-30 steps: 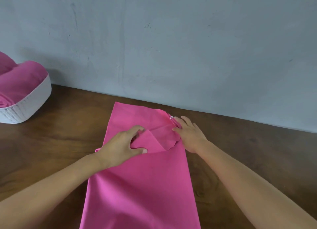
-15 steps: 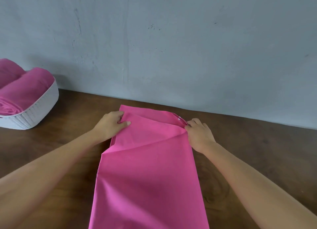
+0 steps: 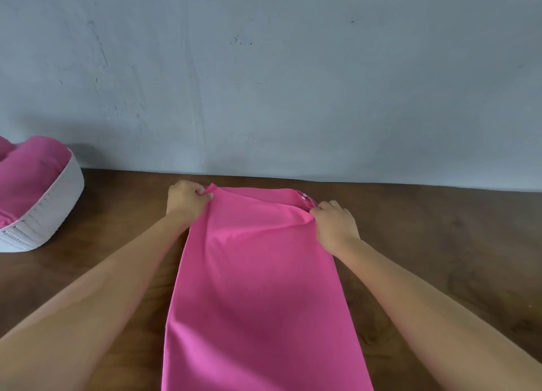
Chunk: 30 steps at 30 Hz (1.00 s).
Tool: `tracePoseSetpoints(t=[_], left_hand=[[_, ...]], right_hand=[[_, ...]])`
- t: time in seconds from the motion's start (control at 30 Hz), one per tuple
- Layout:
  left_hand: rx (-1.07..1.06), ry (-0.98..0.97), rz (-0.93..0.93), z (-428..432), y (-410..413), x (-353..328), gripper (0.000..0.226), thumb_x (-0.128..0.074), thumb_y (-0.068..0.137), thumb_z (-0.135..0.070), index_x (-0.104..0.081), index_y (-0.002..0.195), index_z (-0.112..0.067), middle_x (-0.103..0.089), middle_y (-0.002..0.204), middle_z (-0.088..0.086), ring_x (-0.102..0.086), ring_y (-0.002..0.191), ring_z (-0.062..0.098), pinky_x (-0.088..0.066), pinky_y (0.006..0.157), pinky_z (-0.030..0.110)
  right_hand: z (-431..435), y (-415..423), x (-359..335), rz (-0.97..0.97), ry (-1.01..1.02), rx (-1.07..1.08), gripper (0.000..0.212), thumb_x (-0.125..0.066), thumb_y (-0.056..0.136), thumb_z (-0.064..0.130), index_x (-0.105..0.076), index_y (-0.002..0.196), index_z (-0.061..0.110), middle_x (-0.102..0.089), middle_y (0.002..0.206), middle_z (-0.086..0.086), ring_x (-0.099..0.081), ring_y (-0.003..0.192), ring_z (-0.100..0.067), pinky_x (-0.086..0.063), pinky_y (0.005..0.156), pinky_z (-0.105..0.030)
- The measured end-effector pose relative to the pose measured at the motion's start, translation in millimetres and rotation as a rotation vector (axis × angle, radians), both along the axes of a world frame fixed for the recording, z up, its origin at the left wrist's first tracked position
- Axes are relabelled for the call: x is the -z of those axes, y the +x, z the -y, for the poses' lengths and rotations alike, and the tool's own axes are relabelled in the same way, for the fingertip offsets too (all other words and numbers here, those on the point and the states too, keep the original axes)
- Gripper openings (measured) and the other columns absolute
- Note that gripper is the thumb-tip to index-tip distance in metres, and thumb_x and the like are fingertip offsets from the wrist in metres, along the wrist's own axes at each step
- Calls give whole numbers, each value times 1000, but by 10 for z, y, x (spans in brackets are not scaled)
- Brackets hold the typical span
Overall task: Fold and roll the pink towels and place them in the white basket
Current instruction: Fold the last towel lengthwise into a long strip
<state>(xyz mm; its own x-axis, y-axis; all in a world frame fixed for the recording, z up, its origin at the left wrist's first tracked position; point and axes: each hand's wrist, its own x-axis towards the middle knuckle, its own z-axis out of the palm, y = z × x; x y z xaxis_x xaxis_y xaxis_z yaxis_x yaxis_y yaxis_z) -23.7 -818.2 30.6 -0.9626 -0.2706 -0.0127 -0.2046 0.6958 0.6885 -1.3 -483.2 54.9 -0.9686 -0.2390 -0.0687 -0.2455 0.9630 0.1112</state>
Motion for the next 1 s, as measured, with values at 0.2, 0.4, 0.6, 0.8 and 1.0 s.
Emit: tracePoseSetpoints(t=[0.2, 0.4, 0.6, 0.8, 1.0], left_hand=[[-117, 59, 110, -117, -76, -138, 58, -75, 88, -21, -33, 48, -17, -33, 48, 0, -33, 47, 19, -25, 47, 26], [-168, 238, 84, -28, -77, -172, 16, -84, 82, -20, -76, 75, -8, -71, 76, 3, -65, 69, 22, -55, 65, 32], [-154, 502, -15, 165, 77, -368, 16, -87, 75, -3, -77, 87, -6, -75, 93, 8, -72, 87, 22, -57, 78, 28], [28, 649, -104, 173, 427, -707, 17, -86, 78, -11, -78, 90, -2, -78, 89, 8, -74, 84, 13, -53, 77, 18], [63, 615, -174, 222, 673, -752, 13, -81, 85, -12, -76, 89, -1, -77, 93, 10, -73, 93, 23, -55, 89, 28]], right_hand=[[-18, -48, -34, -6, 19, 19, 42, -53, 91, 4, -56, 131, 17, -58, 124, -3, -50, 118, -24, -46, 93, -38], [-84, -90, -132, -52, 7, 12, 34, -51, 94, 8, -59, 127, 17, -58, 122, -2, -51, 115, -23, -45, 88, -35], [-141, -64, -319, -61, -38, -3, 24, -54, 103, 33, -67, 103, 12, -61, 105, -2, -54, 101, -20, -39, 74, -31], [-224, 85, -540, -69, -226, 52, 26, -62, 98, 39, -70, 90, 16, -60, 86, 4, -56, 81, -15, -51, 68, -34], [-406, 336, -681, -99, -380, 58, 27, -64, 96, 40, -73, 93, 14, -64, 87, 3, -59, 80, -17, -53, 74, -42]])
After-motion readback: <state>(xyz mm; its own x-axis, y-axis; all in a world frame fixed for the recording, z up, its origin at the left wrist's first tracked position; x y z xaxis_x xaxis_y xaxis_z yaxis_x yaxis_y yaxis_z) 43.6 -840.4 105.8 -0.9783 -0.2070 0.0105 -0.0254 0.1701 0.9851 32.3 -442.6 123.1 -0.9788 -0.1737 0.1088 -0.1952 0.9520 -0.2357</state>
